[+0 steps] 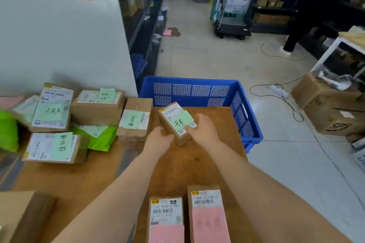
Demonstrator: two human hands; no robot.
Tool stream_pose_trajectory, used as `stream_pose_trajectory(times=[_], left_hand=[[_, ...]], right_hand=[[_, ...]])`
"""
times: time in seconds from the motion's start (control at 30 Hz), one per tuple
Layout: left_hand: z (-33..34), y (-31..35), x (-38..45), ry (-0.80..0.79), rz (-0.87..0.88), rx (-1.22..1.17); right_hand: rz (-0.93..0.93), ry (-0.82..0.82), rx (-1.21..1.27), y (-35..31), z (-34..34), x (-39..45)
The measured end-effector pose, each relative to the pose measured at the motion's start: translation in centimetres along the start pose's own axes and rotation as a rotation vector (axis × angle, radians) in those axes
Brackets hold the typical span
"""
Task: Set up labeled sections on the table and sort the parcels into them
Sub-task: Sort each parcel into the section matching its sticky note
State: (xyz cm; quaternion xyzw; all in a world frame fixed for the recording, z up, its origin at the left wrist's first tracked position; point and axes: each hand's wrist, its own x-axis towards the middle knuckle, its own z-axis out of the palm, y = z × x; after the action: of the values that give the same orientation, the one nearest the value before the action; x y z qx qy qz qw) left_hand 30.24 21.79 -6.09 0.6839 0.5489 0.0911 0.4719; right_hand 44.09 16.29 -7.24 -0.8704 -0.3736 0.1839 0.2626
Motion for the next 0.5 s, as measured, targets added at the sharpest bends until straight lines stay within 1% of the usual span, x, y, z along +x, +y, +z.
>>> stream_pose_trajectory(times=[0.07, 0.13, 0.23, 0.3, 0.37, 0.43, 0.5], left_hand=[[1.6, 0.3, 1.7, 0.034, -0.053, -0.049], [3.1, 0.3, 3.3, 0.052, -0.100, -0.110], [4.8, -0.1, 5.2, 0.081, -0.140, -0.194], [5.8, -0.5, 5.7, 0.096, -0.139, -0.234], [6.6, -0.7, 5.5, 0.135, -0.122, -0.271], [6.8, -0.8, 4.7, 0.178, -0.114, -0.327], [6.4, -0.7, 3.7, 0.203, -0.093, -0.387]], right_hand=[[0.026, 0.008, 0.076, 0.7, 1.3, 2.2], [0.040, -0.035, 0.160, 1.4, 2.5, 4.0], [0.043, -0.095, 0.201, 2.2, 3.9, 5.8], [0.001, -0.123, 0.200, 2.8, 4.6, 6.3], [-0.019, -0.112, 0.230, 3.4, 5.2, 6.1], [0.010, -0.098, 0.307, 3.8, 5.2, 5.3], [0.043, -0.075, 0.441, 3.5, 4.8, 4.2]])
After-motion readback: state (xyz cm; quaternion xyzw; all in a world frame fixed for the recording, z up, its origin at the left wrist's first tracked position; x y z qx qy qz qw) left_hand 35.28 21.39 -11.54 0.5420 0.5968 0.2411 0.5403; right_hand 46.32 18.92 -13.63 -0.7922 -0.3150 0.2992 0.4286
